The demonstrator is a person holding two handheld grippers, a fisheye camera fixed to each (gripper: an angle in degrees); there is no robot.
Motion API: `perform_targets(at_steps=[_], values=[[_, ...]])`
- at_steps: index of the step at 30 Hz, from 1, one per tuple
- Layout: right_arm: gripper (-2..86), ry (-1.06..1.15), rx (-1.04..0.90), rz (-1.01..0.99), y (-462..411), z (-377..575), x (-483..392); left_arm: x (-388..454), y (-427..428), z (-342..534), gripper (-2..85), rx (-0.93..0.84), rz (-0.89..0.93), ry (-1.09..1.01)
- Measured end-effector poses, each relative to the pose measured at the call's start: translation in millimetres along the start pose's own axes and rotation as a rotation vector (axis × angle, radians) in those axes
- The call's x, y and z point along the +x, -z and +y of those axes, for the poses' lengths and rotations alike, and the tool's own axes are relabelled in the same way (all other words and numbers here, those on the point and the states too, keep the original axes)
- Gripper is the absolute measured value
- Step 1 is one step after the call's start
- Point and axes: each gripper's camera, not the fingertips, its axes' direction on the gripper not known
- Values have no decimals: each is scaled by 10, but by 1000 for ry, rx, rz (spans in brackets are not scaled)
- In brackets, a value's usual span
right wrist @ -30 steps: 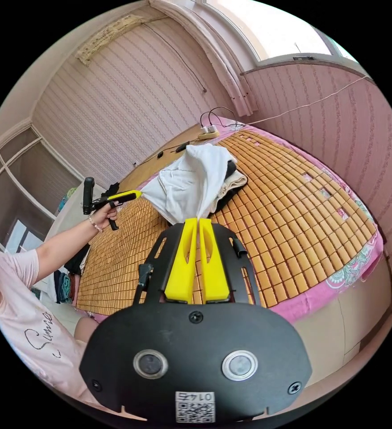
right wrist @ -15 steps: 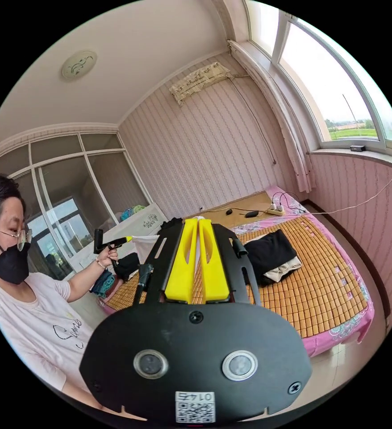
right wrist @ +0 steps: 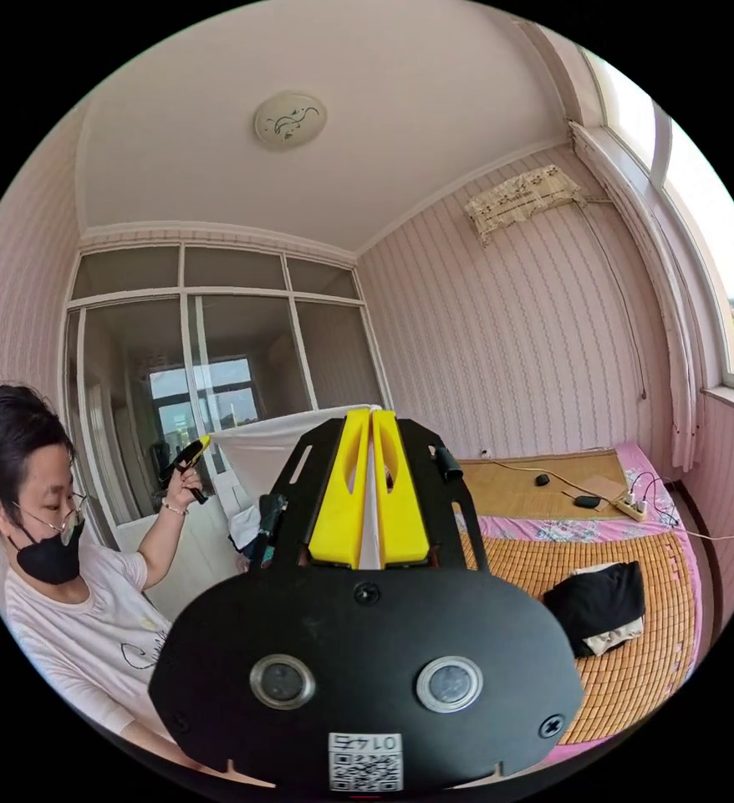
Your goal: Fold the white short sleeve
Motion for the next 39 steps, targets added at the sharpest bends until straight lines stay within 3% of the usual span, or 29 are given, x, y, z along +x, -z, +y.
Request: perform_targets(at_steps=[6, 11, 16, 18, 20, 23, 26, 32, 35, 39], values=[[-2, 195, 14, -61, 280, -278, -888, 181, 1153, -461, -10, 141, 8, -82], [-2, 275, 33, -55, 62, -700, -1141, 31, 1325, -863, -10, 197, 4, -116], [-1, 163, -179, 24, -1057, -754, -495, -707, 624, -872, -10, 40, -83, 28], [-1, 79, -315, 84, -1673, -573, -65, -1221, -16, -604, -10, -130, -168, 143], [-1, -62, -492, 193, -2531, -119, 587, -1602, -520, -277, -10, -252, -218, 237], [-1, -305, -605, 259, -3313, 616, 1305, -2099, -1191, 339, -10, -393, -289, 388], [-1, -410, -504, 233, -3545, 746, 1600, -2277, -1558, 471, -10, -473, -376, 394], [-1, -294, -52, -16, -3241, 102, 1439, -2109, -1283, -215, -10, -174, -332, 293], [-1, -156, -48, -59, -3176, 232, 1262, -2026, -1161, -130, -10, -156, -321, 248], [-1, -104, -132, -56, -3112, 933, 1262, -2090, -1147, 603, -10, -293, -332, 263]])
